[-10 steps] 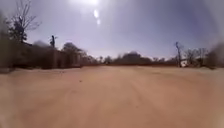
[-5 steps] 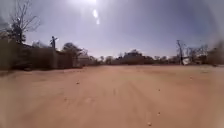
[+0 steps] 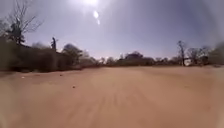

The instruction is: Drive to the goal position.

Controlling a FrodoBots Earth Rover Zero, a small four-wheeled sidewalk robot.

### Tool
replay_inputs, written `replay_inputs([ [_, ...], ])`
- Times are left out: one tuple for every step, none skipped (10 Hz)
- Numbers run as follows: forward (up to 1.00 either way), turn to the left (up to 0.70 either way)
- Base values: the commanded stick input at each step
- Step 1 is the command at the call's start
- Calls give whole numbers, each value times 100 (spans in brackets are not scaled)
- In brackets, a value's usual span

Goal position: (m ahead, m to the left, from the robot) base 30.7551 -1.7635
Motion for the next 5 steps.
replay_inputs([
  [85,0],
  [85,0],
  [85,0],
  [85,0],
  [85,0],
])
